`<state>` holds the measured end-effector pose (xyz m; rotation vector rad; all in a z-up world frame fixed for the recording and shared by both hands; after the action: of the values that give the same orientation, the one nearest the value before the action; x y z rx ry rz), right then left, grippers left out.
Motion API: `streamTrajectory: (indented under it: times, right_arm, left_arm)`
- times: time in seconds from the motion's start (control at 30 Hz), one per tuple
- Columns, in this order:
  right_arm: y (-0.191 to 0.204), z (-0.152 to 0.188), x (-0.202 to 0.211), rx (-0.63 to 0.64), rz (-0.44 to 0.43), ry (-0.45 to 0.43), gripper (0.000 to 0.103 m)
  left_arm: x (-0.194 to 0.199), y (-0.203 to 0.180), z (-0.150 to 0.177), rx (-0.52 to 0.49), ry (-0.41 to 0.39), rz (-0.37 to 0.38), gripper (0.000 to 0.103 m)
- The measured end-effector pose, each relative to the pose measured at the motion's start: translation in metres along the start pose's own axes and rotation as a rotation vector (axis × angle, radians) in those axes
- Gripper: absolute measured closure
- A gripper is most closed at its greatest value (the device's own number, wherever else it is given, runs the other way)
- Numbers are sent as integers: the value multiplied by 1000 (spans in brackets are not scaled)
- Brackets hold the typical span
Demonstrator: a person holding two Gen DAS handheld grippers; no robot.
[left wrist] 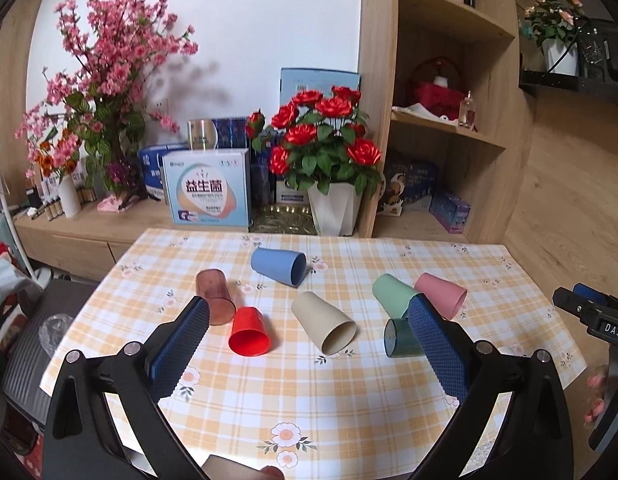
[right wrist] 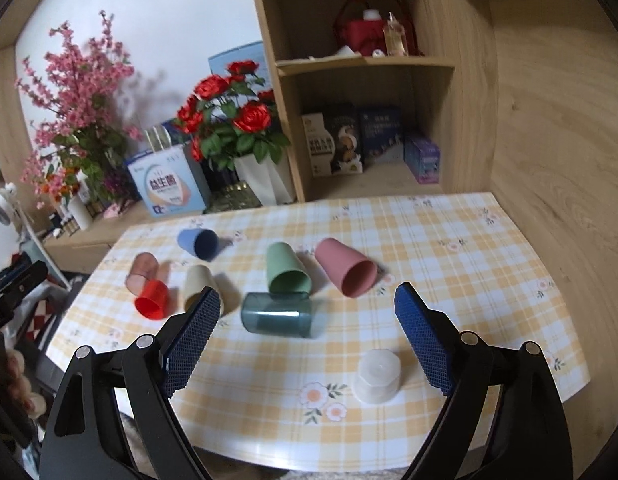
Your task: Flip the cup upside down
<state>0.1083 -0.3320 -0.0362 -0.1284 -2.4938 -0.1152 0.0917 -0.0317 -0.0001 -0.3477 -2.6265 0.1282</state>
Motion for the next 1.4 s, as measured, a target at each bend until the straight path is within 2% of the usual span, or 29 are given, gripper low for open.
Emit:
streamTrajectory:
  times: [0.17, 0.4, 1.4]
  right_arm:
    - [8, -4, 21, 7, -4, -46, 17]
    - [10, -7, 34, -2, -14, -68, 17]
    - [18, -6, 35, 11, -26, -61, 17]
  left_arm:
    - [15, -6, -4, -28, -15, -7, 6]
    - [25, -9, -8, -44, -33, -14, 6]
    - [32, -10, -7, -58, -39, -17, 6]
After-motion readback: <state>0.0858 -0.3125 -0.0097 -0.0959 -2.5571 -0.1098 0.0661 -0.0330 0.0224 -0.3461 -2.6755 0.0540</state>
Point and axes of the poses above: each gripper's, at about its wrist camera, not at the fingertips, and x roughly against the way its jaws point, y to its left, z to its underside, the point moved 3 cm from there along -x, roughly the way its jaws point, and after that the axes turned 14 degrees about z, right-handed, at the moved point
